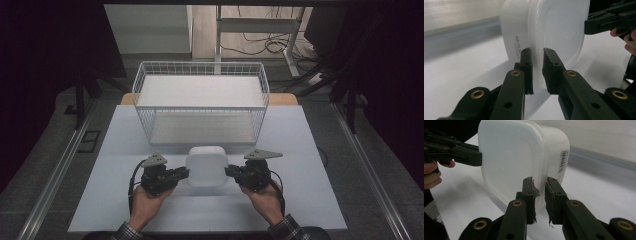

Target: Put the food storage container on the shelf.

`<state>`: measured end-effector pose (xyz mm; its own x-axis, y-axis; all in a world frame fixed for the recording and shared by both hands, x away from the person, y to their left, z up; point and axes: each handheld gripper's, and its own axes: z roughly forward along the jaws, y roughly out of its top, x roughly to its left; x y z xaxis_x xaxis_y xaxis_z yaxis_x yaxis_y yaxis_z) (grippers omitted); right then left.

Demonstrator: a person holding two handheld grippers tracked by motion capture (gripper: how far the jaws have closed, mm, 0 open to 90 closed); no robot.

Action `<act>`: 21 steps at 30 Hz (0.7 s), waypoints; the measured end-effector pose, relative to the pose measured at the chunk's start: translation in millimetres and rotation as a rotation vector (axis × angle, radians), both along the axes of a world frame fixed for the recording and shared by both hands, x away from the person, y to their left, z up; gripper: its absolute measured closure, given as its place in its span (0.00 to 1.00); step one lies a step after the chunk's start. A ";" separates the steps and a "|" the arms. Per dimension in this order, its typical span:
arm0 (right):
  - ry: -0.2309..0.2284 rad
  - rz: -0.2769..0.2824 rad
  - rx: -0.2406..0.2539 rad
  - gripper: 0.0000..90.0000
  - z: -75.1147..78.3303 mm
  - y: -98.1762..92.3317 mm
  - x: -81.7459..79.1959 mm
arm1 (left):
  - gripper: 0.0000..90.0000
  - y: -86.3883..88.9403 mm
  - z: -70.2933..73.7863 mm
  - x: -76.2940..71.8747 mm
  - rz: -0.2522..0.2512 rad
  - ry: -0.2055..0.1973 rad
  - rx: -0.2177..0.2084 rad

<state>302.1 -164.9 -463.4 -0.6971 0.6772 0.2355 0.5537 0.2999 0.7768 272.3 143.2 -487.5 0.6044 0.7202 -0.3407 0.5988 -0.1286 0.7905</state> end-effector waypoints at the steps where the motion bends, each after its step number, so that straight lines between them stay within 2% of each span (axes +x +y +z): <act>1: -0.005 -0.002 0.001 0.86 0.8 1.1 2.2 | 0.88 0.7 0.9 2.4 0.003 -0.002 0.000; 7: -0.041 -0.006 -0.001 0.86 7.4 7.9 19.9 | 0.88 4.6 6.6 20.9 0.025 -0.018 0.003; 9: -0.054 -0.011 -0.004 0.86 10.4 11.4 31.1 | 0.88 5.8 7.5 28.0 0.030 -0.020 0.003; 11: -0.056 -0.013 -0.003 0.86 10.7 12.0 32.9 | 0.88 6.5 8.6 35.4 0.035 -0.023 0.001; 19: -0.084 -0.044 -0.011 0.86 13.3 19.1 65.4 | 0.88 7.7 10.7 62.3 0.055 -0.029 0.001; 21: -0.084 -0.048 -0.013 0.86 12.7 20.2 68.3 | 0.88 7.8 9.3 68.4 0.057 -0.032 0.005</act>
